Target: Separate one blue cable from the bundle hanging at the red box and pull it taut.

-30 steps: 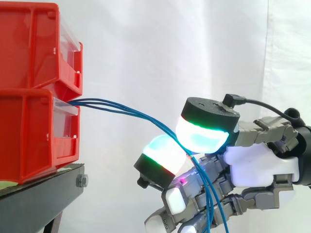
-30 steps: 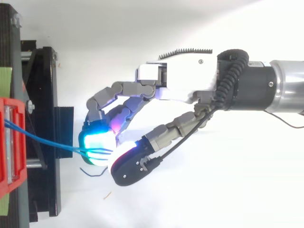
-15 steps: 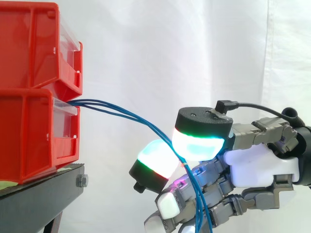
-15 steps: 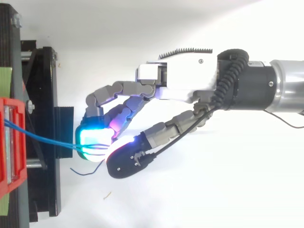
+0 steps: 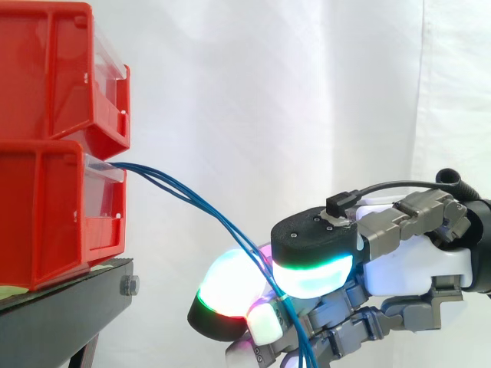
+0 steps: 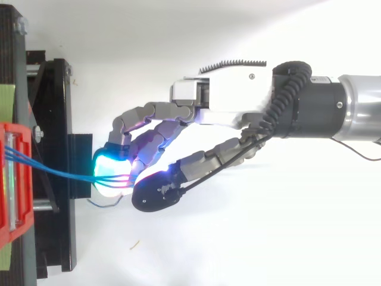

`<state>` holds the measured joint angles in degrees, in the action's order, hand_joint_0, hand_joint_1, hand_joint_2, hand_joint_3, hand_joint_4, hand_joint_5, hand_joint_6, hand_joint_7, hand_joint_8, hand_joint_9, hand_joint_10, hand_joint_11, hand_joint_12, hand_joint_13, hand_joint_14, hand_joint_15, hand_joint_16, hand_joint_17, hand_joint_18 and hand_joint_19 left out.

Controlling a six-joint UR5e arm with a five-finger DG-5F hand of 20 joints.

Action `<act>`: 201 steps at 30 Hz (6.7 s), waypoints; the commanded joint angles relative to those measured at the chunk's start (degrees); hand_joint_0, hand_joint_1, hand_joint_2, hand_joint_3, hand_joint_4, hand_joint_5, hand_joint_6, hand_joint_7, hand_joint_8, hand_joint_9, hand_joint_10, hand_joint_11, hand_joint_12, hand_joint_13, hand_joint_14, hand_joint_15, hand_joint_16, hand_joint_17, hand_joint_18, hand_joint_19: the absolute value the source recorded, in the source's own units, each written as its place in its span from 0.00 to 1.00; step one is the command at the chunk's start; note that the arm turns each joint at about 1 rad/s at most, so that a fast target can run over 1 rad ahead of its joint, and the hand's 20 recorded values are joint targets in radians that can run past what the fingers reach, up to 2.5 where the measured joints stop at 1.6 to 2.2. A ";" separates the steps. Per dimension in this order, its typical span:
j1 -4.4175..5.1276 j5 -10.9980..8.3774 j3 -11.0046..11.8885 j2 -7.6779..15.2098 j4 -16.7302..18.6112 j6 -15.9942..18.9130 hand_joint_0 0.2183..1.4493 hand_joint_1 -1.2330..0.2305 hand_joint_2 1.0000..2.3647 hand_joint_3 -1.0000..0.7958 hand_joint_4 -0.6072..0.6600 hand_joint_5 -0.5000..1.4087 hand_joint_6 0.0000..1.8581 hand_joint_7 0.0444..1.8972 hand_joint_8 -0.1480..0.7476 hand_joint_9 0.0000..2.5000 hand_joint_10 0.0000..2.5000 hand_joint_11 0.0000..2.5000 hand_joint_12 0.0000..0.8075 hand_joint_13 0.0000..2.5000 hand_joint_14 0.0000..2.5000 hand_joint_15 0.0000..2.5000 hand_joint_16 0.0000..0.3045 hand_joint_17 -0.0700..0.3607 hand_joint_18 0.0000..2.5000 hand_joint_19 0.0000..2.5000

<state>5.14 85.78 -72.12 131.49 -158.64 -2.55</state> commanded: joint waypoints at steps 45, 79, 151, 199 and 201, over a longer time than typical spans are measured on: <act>0.22 0.35 -0.04 0.00 1.23 0.00 0.33 0.33 0.01 0.44 0.64 0.17 0.42 0.53 0.53 0.31 0.00 0.20 0.46 0.21 0.00 0.10 0.16 0.42 0.26 0.15; 0.40 0.18 -0.04 0.00 1.14 0.00 0.49 0.19 0.00 0.28 0.51 0.17 0.49 0.58 0.49 0.33 0.01 0.25 0.41 0.23 0.00 0.09 0.14 0.38 0.31 0.11; 0.31 0.26 -0.04 0.00 1.14 0.00 0.47 0.21 0.00 0.28 0.39 0.15 0.49 0.53 0.39 0.26 0.01 0.23 0.40 0.20 0.00 0.08 0.14 0.39 0.27 0.09; 0.13 0.44 -0.04 0.00 0.97 0.00 0.21 0.17 0.00 0.28 0.51 0.21 0.47 0.54 0.49 0.37 0.01 0.27 0.45 0.25 0.00 0.10 0.16 0.42 0.30 0.11; 0.22 0.44 -0.04 0.00 0.97 0.00 0.19 0.22 0.00 0.28 0.48 0.22 0.45 0.53 0.48 0.38 0.00 0.24 0.46 0.25 0.00 0.10 0.17 0.43 0.31 0.11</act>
<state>5.29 86.22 -72.16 131.49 -157.68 -2.55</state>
